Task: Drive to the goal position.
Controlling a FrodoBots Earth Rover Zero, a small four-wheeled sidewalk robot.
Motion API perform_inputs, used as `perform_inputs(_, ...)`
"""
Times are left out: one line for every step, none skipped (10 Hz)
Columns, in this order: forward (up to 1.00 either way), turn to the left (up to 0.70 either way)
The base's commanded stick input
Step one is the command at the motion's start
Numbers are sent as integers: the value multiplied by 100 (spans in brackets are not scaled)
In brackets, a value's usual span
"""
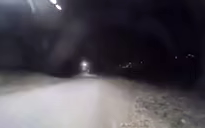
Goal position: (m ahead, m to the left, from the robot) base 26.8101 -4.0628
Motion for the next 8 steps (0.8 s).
perform_inputs(100, 6)
perform_inputs(100, 0)
perform_inputs(100, 0)
perform_inputs(100, 0)
perform_inputs(100, 0)
perform_inputs(100, 2)
perform_inputs(100, 6)
perform_inputs(100, 40)
